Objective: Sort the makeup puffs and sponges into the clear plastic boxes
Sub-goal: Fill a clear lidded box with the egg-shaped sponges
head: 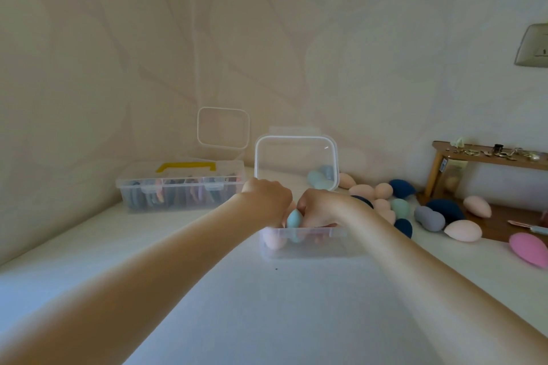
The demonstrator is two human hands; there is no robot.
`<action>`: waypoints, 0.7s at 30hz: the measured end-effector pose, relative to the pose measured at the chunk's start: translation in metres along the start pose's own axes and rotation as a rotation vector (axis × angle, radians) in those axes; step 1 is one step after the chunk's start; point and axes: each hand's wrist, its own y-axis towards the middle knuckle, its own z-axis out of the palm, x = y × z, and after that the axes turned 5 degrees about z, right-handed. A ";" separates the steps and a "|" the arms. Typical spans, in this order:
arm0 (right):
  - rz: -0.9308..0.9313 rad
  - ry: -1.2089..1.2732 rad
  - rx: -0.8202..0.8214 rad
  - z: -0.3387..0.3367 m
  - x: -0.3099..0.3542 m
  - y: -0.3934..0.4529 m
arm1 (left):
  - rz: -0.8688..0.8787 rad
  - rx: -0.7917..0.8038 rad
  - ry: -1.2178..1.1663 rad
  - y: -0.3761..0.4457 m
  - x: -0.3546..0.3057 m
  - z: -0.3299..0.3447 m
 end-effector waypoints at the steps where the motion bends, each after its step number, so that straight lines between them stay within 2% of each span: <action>1: 0.002 -0.003 0.006 0.001 0.000 0.001 | 0.003 0.004 0.007 0.000 -0.001 -0.001; 13: -0.075 0.086 0.012 0.006 -0.007 0.018 | 0.087 -0.064 -0.211 -0.003 0.009 0.004; 21: -0.119 0.343 -0.004 0.006 -0.023 0.022 | 0.066 -0.088 -0.325 -0.005 0.021 -0.007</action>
